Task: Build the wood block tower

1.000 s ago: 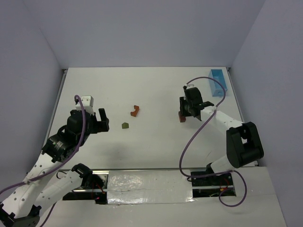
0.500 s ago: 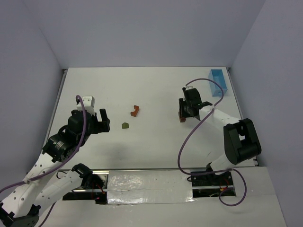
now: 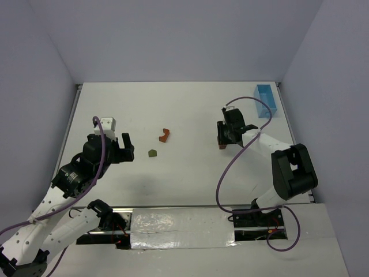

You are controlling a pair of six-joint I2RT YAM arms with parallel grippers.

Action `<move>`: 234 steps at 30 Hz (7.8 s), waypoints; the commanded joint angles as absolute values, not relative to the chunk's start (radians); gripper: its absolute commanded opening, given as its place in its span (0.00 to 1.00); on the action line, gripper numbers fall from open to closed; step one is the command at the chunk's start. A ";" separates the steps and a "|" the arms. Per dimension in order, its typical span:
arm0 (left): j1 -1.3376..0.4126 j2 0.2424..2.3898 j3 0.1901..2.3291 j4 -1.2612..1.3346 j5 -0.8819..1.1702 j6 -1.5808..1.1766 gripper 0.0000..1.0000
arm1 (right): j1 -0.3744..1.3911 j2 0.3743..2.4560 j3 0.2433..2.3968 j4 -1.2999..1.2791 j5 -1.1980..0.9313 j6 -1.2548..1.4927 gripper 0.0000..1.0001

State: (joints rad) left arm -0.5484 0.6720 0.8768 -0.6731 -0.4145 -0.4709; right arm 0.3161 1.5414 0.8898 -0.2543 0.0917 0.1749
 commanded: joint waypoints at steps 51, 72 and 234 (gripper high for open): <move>-0.566 0.690 0.871 -0.638 -0.405 -0.451 0.99 | 0.319 1.543 0.911 -0.244 0.097 0.170 0.45; -0.568 0.695 0.871 -0.638 -0.402 -0.449 1.00 | 0.325 1.525 0.900 -0.252 0.100 0.175 0.51; -0.570 1.585 1.048 -0.038 0.079 -0.414 0.03 | 0.698 0.859 0.600 -0.031 -0.071 0.754 1.00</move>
State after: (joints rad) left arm -0.5255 1.7088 1.0977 -0.2283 -0.0330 -0.3927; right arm 0.6994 0.9096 0.6205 -0.1650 -0.0513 0.5903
